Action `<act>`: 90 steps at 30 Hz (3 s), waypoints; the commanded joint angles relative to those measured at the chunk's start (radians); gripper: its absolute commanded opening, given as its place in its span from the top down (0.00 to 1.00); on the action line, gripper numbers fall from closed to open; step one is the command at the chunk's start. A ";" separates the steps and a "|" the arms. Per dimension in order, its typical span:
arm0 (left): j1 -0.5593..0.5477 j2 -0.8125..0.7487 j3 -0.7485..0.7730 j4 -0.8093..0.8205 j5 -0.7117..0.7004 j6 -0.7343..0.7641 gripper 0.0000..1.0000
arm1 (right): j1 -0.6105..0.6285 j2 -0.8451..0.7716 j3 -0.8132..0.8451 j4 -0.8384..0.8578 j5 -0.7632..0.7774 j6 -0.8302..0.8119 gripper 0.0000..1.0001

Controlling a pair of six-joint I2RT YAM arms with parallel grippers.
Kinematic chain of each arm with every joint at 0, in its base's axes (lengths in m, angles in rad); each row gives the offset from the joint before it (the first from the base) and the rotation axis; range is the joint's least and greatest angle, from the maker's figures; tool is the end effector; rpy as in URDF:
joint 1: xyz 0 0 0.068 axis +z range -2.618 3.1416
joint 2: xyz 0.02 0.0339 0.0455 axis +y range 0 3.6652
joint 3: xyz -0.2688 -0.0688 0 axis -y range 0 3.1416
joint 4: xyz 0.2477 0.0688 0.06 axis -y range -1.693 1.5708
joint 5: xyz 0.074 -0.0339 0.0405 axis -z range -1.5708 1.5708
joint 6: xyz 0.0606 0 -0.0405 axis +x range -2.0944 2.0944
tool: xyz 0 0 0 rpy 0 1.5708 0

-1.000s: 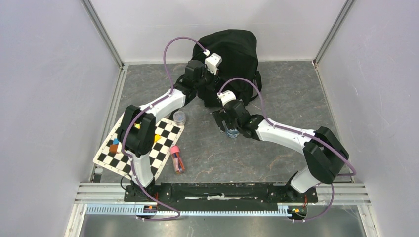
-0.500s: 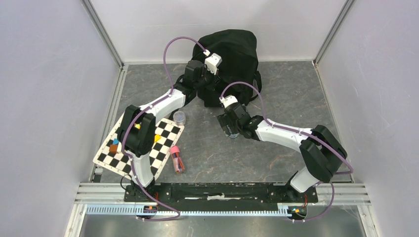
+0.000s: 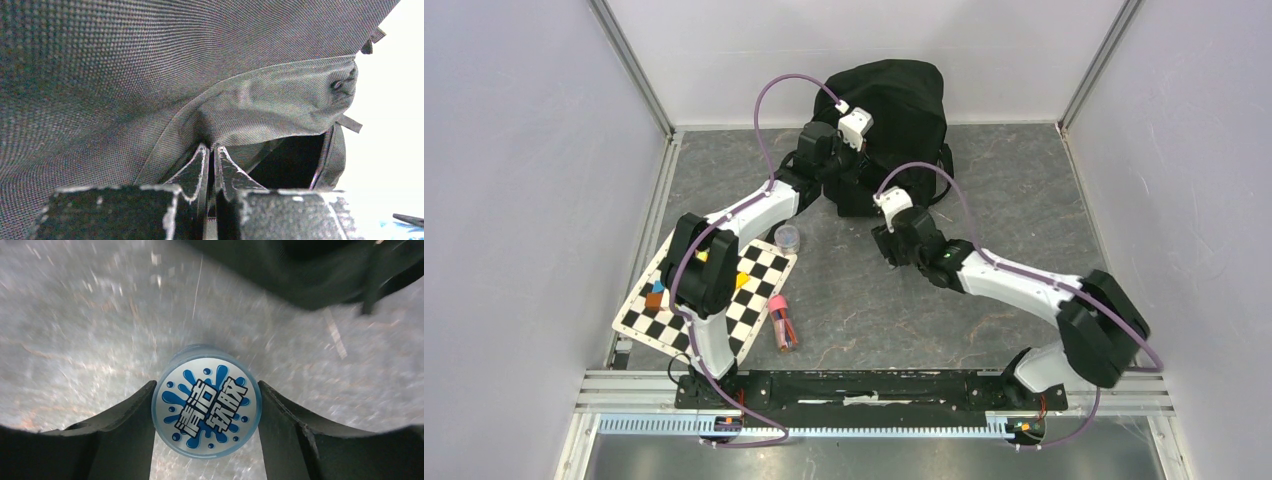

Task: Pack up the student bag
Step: Pick up the stationery from the center of the board, then place the stationery in the student bag.

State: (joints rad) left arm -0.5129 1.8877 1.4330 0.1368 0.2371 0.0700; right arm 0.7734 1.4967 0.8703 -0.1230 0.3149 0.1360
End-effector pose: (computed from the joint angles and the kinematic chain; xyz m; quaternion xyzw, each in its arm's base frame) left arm 0.4103 -0.2474 0.2725 0.2976 0.7506 -0.2213 0.5469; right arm 0.2509 0.2187 0.1953 -0.2243 0.8795 0.0440 0.4174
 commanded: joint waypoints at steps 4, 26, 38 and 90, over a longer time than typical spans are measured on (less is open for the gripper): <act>0.002 -0.061 0.014 0.072 0.049 -0.017 0.98 | -0.041 -0.191 -0.015 0.451 0.033 -0.226 1.00; 0.020 -0.060 0.029 0.073 0.101 -0.053 0.98 | -0.081 0.054 0.043 0.931 -0.023 -0.261 1.00; 0.020 -0.060 0.030 0.070 0.102 -0.050 0.98 | -0.114 0.186 0.138 0.982 0.020 -0.353 1.00; 0.045 -0.138 0.048 0.000 0.238 -0.076 0.27 | -0.171 -0.296 -0.066 0.460 -0.233 -0.139 0.04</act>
State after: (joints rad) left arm -0.4686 1.8641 1.4578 0.1032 0.4107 0.0090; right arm 0.5941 1.2701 0.8600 0.3511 0.1196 -0.0502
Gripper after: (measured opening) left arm 0.650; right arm 0.963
